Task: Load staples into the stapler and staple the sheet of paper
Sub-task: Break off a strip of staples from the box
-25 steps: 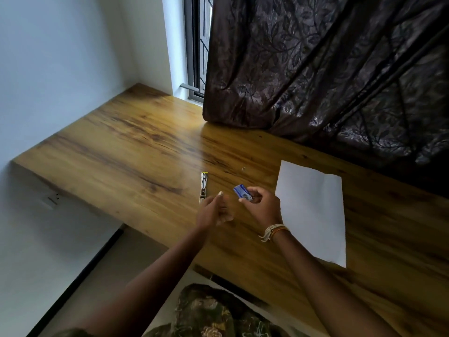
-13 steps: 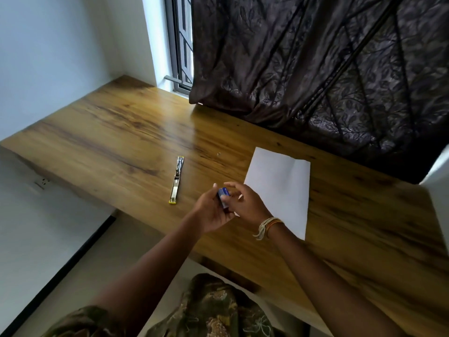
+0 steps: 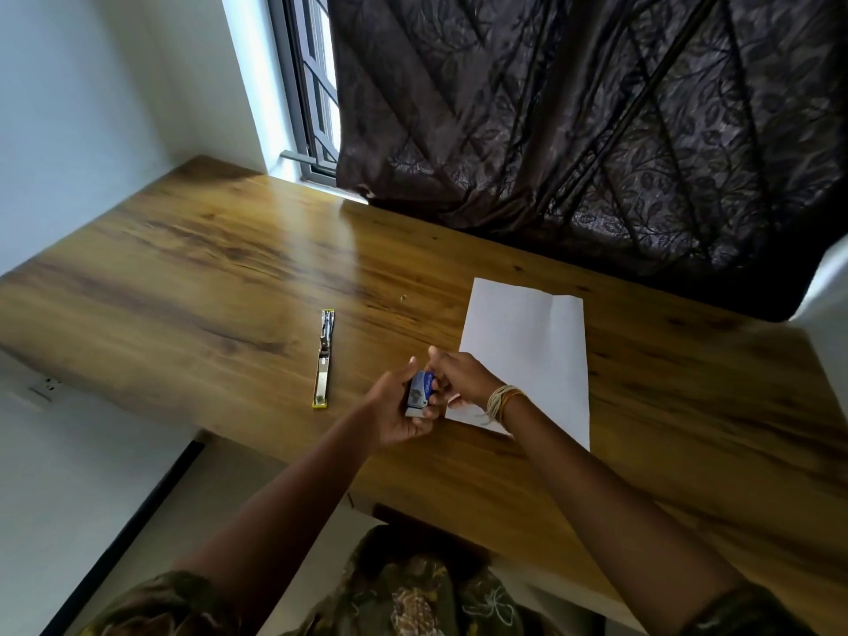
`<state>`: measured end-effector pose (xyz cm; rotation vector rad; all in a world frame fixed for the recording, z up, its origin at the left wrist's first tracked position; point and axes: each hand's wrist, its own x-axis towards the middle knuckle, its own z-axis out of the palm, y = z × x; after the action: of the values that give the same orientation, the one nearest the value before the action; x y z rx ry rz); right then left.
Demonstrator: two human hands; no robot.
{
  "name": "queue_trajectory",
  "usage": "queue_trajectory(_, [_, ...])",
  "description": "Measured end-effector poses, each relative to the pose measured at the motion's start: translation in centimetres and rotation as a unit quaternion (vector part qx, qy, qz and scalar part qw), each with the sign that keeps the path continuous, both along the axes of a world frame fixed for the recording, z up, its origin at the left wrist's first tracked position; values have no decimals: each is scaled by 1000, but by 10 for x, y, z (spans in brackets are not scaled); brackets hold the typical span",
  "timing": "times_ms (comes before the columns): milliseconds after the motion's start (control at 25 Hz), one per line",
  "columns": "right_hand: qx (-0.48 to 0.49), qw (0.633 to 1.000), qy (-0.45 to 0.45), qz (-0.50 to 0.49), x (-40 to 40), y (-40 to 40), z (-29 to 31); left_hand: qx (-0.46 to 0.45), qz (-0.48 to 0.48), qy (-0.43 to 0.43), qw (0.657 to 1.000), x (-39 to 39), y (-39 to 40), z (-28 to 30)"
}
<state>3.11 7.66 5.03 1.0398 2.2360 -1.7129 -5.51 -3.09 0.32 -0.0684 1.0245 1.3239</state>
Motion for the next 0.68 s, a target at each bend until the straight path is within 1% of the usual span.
queue_trajectory(80, [-1, 1000, 13, -3, -5, -1, -3, -5, 9, 0, 1000, -5, 0, -3])
queue_trajectory(120, [28, 999, 35, -11, -5, -2, -8, -5, 24, -3, 1000, -8, 2, -3])
queue_trajectory(200, [157, 983, 88, -25, -1, -9, -19, 0, 76, -29, 997, -15, 6, -2])
queue_trajectory(240, [236, 965, 110, -12, 3, -14, -24, 4, 106, -44, 993, -19, 9, -2])
queue_trajectory(320, [372, 917, 131, 52, 9, -25, -34, 15, 148, -57, 987, -24, 13, -1])
queue_trajectory(400, [453, 877, 129, 92, 11, -28, -43, 19, 164, -55, 985, -26, 14, -2])
queue_trajectory(480, [486, 860, 124, 94, 11, -26, -48, 16, 166, -49, 985, -26, 13, -5])
queue_trajectory(600, [511, 846, 124, 88, 10, -21, -53, 17, 147, -43, 988, -22, 15, -11])
queue_trajectory(680, [520, 840, 128, 91, 9, -19, -54, 20, 152, -50, 987, -23, 16, -15])
